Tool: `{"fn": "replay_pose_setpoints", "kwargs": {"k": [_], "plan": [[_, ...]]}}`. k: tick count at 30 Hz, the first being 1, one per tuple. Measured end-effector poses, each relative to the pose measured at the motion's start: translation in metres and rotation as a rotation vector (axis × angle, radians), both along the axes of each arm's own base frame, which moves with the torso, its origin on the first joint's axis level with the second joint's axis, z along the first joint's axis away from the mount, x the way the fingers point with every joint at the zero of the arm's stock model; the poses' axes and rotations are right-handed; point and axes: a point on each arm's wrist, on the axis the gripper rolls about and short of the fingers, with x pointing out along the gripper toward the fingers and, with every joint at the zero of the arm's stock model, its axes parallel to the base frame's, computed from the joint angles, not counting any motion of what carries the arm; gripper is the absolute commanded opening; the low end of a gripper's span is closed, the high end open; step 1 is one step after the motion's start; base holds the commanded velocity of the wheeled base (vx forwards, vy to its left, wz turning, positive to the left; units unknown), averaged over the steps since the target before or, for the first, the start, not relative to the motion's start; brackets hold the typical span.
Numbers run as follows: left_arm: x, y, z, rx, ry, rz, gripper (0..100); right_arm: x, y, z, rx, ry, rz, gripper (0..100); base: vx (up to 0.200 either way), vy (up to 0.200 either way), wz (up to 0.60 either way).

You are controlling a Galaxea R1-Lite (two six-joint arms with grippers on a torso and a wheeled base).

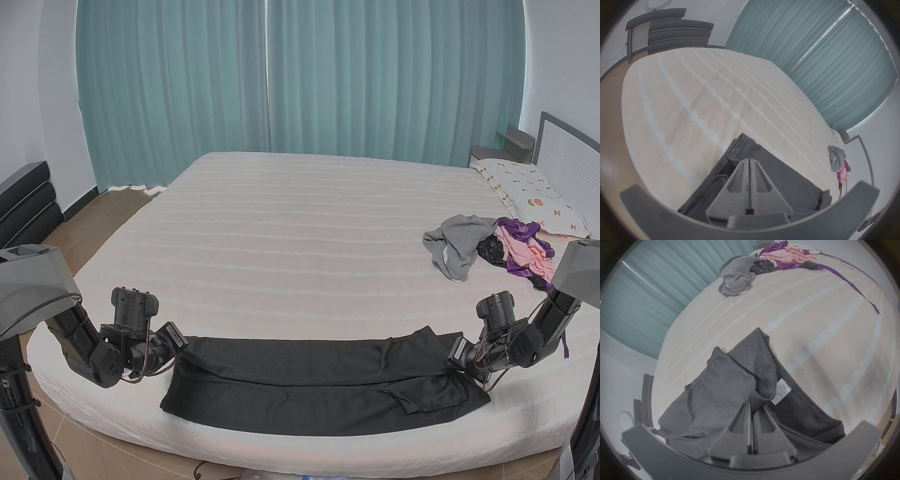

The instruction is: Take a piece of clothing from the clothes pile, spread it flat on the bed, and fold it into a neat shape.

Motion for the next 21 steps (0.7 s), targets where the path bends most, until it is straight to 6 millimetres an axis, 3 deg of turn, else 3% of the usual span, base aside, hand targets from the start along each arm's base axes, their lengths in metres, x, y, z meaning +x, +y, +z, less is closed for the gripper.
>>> {"fn": "replay_pose_setpoints", "kwargs": {"k": [9, 10, 21], "plan": [[0.0002, 0.0004, 0.0001, 0.000, 0.000, 0.001, 0, -0.0076, -0.0040, -0.0023, -0.011, 0.024, -0.008, 0, 0.000, 0.000, 0.00], [0.0002, 0.0004, 0.0001, -0.001, 0.000, 0.001, 0, -0.0086, -0.0041, -0.0024, -0.011, 0.026, -0.007, 100, 0.000, 0.000, 0.00], [0.0003, 0.0005, 0.0002, -0.001, -0.001, 0.002, 0, -0.0050, -0.0041, 0.0022, -0.004, -0.004, -0.012, 100, 0.000, 0.000, 0.00]]}}
